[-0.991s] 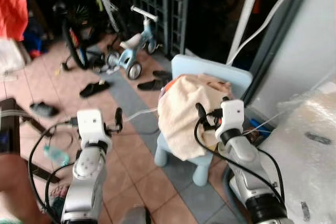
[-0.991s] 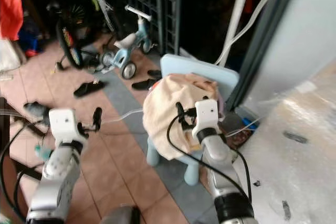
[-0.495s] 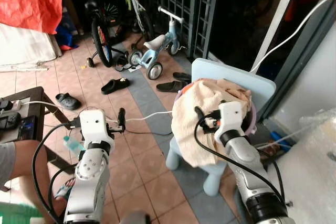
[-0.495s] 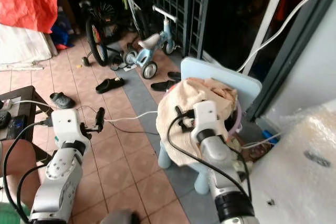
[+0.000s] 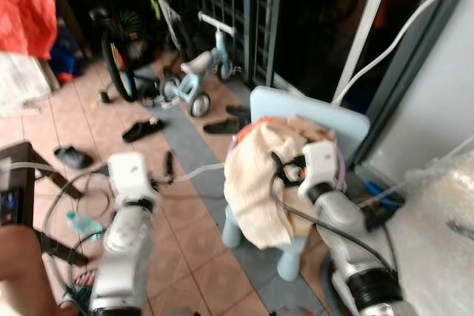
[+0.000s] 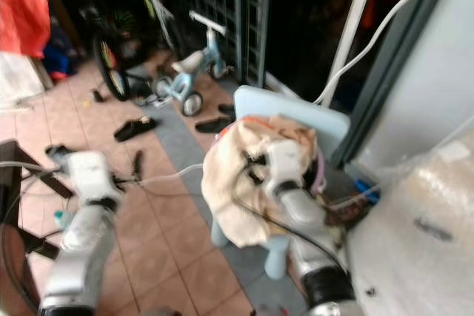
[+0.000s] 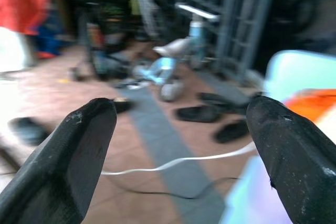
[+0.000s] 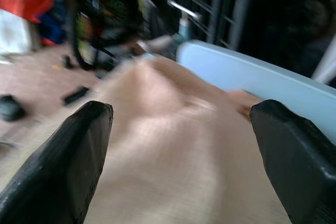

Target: Clothes washing

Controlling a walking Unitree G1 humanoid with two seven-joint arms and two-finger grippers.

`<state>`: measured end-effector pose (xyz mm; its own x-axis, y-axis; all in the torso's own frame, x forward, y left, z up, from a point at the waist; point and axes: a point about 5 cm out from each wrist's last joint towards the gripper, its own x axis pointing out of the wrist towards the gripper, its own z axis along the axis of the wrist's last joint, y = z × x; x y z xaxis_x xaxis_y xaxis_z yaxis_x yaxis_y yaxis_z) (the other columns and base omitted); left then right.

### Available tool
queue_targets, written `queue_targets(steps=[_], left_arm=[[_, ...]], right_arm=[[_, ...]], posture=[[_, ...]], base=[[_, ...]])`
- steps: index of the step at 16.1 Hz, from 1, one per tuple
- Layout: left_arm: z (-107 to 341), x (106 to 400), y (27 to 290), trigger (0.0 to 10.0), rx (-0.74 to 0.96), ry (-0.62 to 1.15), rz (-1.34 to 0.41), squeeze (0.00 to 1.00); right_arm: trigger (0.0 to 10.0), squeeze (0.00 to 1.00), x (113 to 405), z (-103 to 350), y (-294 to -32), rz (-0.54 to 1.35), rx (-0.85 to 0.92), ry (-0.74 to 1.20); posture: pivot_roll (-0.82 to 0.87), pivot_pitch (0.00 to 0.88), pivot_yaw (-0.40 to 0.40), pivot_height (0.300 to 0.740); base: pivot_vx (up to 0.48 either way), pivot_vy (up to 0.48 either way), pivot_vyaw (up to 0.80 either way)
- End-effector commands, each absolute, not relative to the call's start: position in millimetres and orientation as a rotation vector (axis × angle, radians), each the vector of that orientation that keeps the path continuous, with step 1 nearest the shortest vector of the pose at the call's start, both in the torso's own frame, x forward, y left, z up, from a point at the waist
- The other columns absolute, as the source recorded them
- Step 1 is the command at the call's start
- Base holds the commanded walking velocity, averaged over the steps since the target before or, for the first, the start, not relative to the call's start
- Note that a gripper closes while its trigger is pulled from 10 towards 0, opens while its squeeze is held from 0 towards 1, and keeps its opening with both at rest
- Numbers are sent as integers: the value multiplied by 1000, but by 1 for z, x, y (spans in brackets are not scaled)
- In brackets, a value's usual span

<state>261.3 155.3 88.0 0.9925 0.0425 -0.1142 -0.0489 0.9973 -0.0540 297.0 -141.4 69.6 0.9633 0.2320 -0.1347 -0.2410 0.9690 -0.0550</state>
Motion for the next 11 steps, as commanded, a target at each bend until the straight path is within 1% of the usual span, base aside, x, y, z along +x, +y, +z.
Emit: queue_targets(steps=[1,3,7,9,10,11], left_arm=[[88,260,168,10000,-35,116,85,0],[88,260,168,10000,-30,123,90,0],[88,257,170,10000,-25,128,97,0],[88,256,170,10000,-21,129,100,0],[90,255,170,10000,-10,125,108,0],[94,251,173,10000,-5,118,118,0]], right_arm=[[10000,0,299,70,-127,285,-61,138],[10000,0,296,59,-121,358,-119,249],[10000,0,289,52,-115,446,-139,340],[10000,0,290,49,-115,455,-152,363],[9569,0,292,45,-117,436,-166,404],[0,0,296,43,-117,403,-160,446]], posture=[[-31,32,26,740],[-24,31,21,740],[-10,38,15,740],[14,51,5,740],[39,56,0,740],[65,63,-7,740]], base=[[0,0,0],[0,0,0],[0,0,0],[0,0,0],[0,0,0],[0,0,0]])
